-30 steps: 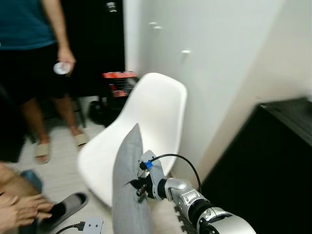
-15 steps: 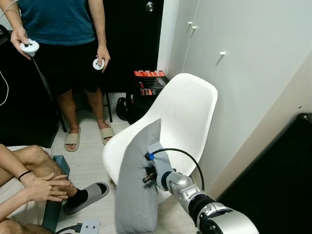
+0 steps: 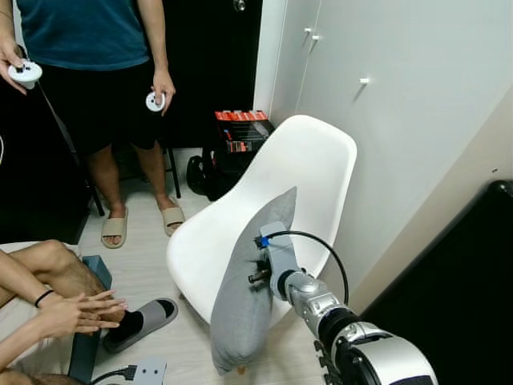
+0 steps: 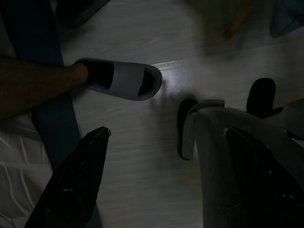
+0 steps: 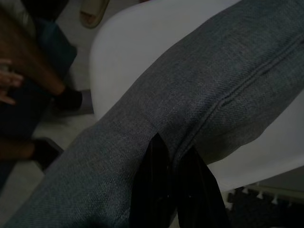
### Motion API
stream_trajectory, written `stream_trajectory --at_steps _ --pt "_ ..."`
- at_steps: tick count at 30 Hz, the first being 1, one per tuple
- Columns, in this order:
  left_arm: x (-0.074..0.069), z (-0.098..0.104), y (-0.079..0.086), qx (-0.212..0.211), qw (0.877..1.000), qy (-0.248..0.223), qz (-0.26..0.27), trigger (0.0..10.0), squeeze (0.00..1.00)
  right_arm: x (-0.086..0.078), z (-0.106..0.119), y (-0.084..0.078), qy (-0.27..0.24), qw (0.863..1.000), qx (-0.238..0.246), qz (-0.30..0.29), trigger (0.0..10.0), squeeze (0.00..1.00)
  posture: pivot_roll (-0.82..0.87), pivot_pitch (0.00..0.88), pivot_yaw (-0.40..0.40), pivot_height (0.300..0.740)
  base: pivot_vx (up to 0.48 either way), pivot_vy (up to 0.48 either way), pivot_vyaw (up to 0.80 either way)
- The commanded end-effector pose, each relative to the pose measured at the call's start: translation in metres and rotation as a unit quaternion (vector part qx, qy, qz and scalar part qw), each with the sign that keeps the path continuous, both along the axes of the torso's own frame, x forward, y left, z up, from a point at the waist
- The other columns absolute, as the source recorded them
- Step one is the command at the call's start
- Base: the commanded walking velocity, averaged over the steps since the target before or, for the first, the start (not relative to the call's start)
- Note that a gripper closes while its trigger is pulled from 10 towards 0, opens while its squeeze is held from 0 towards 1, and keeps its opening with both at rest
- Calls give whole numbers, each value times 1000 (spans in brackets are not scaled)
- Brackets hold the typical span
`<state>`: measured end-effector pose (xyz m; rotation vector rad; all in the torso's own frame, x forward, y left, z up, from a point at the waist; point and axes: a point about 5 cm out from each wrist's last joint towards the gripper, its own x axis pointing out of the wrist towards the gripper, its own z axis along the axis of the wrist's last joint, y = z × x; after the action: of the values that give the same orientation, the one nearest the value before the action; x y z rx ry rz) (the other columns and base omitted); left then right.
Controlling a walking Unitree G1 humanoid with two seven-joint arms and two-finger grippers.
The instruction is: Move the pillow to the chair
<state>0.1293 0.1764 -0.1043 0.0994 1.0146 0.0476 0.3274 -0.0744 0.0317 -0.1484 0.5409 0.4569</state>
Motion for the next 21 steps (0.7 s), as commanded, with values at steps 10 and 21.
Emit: stream_trajectory --at_steps 10,21 --pt "-18 -7 -7 -7 999 36 -5 10000 0 0 6 13 -26 996 -36 82 10000 0 66 69 -88 648 0 0 0" --pt "-19 -7 -5 -5 999 37 -7 10000 0 2 8 14 -29 995 -34 84 10000 0 66 65 -89 603 0 0 0"
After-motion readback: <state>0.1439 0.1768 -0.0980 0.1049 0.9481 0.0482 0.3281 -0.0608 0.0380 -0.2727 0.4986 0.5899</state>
